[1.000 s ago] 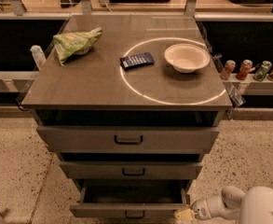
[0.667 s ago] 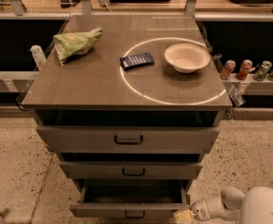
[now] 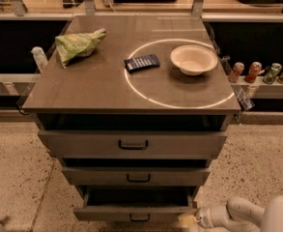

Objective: Close bottom drawer

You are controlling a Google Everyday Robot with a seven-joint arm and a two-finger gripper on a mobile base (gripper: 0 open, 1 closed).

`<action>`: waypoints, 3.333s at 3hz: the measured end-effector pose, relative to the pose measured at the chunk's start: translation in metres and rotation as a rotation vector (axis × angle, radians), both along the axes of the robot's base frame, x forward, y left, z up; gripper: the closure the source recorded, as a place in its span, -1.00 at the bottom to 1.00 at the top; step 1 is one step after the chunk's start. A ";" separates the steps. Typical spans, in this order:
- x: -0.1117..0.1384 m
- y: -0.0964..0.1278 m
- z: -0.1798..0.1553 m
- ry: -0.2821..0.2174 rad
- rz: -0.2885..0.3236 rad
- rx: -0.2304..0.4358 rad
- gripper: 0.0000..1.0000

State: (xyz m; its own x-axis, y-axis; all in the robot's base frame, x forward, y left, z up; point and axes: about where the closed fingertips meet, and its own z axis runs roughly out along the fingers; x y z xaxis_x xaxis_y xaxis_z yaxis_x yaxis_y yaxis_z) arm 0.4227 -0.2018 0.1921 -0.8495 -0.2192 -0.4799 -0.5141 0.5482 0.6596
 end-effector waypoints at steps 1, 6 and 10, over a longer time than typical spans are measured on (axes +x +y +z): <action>0.016 -0.003 0.002 -0.058 -0.040 -0.051 1.00; 0.056 -0.008 -0.024 -0.122 0.043 0.133 1.00; 0.066 -0.008 -0.021 -0.132 0.051 0.090 1.00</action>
Offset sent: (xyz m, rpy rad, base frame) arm 0.0457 -0.0170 -0.0001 -0.0836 -0.1370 -0.1015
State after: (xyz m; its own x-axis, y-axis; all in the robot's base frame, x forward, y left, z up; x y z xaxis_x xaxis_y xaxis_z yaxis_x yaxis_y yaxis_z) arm 0.4890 -0.2100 0.1707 -0.7668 -0.2115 -0.6061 -0.6252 0.4604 0.6302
